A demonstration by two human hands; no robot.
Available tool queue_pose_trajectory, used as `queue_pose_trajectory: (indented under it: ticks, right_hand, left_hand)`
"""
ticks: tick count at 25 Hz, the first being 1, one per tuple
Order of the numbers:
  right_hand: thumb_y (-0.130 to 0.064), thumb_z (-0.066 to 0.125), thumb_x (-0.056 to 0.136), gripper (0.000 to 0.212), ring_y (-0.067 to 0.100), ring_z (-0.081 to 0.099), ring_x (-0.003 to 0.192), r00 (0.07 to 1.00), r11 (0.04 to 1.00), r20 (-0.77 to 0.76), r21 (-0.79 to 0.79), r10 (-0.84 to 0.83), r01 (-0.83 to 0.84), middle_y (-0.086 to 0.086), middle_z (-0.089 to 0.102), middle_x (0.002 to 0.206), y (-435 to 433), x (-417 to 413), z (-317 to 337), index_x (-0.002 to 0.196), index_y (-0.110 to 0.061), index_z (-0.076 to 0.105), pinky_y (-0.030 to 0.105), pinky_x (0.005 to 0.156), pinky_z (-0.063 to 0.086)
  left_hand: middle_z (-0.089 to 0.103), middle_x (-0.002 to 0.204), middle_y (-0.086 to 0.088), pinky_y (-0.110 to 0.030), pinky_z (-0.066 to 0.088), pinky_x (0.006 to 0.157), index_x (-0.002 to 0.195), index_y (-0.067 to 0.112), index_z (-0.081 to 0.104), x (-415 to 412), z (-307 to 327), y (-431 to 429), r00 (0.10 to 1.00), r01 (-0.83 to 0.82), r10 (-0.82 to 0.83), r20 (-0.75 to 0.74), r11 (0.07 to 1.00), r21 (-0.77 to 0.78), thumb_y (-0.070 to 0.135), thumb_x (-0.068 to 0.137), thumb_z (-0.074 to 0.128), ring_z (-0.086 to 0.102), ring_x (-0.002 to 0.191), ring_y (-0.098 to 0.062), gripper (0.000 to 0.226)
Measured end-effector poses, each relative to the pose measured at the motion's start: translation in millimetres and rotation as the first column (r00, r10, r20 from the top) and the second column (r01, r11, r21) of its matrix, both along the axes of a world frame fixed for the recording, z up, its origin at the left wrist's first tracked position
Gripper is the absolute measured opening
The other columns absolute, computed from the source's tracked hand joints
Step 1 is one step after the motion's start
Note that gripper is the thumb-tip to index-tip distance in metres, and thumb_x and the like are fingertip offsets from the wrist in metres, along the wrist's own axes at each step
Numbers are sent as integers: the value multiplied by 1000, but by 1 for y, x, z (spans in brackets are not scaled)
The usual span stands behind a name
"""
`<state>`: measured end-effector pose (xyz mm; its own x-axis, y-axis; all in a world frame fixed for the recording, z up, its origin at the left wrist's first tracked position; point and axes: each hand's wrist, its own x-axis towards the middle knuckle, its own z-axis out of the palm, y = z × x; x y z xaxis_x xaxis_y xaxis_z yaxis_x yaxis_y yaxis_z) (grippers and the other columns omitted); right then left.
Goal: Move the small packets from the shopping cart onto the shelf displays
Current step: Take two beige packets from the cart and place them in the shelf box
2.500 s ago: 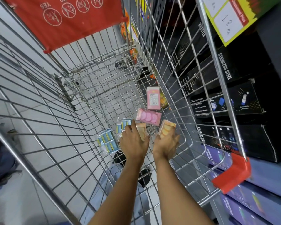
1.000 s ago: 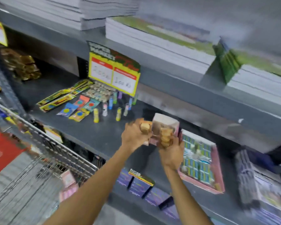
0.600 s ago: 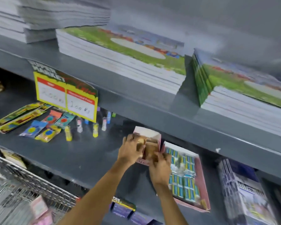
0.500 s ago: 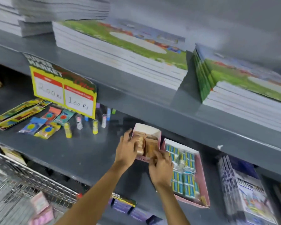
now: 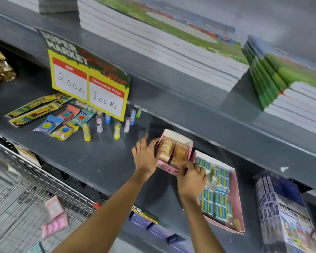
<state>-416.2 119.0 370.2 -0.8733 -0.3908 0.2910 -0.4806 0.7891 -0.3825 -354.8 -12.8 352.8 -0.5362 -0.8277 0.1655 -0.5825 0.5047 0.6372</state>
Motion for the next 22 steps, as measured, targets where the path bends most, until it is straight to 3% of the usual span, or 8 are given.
queue_pose_trajectory:
  ticks: [8, 14, 19, 22]
  right_hand:
    - [-19, 64, 84, 20, 38, 57, 99, 1000, 999, -20, 49, 19, -18, 18, 69, 104, -3, -4, 1, 101, -10, 67, 44, 84, 44]
    - [-23, 55, 91, 28, 35, 54, 108, 997, 989, -13, 126, 80, -78, 16, 63, 118, 2, -3, -1, 117, -14, 58, 44, 92, 42]
    - [-21, 54, 91, 29, 36, 52, 105, 997, 992, -17, 110, 70, -67, 18, 60, 117, 3, -2, 1, 119, -15, 58, 46, 89, 42]
    - [-21, 53, 91, 27, 38, 52, 104, 997, 991, -23, 116, 73, -70, 20, 59, 116, 2, 0, 1, 116, -13, 60, 46, 88, 42]
  left_hand:
    - [36, 148, -4, -45, 24, 106, 120, 32, 56, -1, -5, 5, 998, -21, 26, -66, 997, 77, 49, 89, 53, 28, 136, -24, 36]
    - [39, 143, -7, -42, 25, 104, 128, 25, 47, -14, -2, -14, 997, -76, 76, 12, 995, 57, 51, 85, 58, 32, 131, -27, 52]
    - [41, 143, -5, -45, 25, 104, 125, 27, 52, -6, -6, -6, 986, -103, 107, -130, 994, 32, 48, 89, 53, 34, 131, -25, 42]
    - [38, 145, -6, -45, 23, 106, 128, 29, 49, -9, -4, -3, 989, -118, 127, -69, 985, 125, 44, 87, 58, 30, 134, -25, 45]
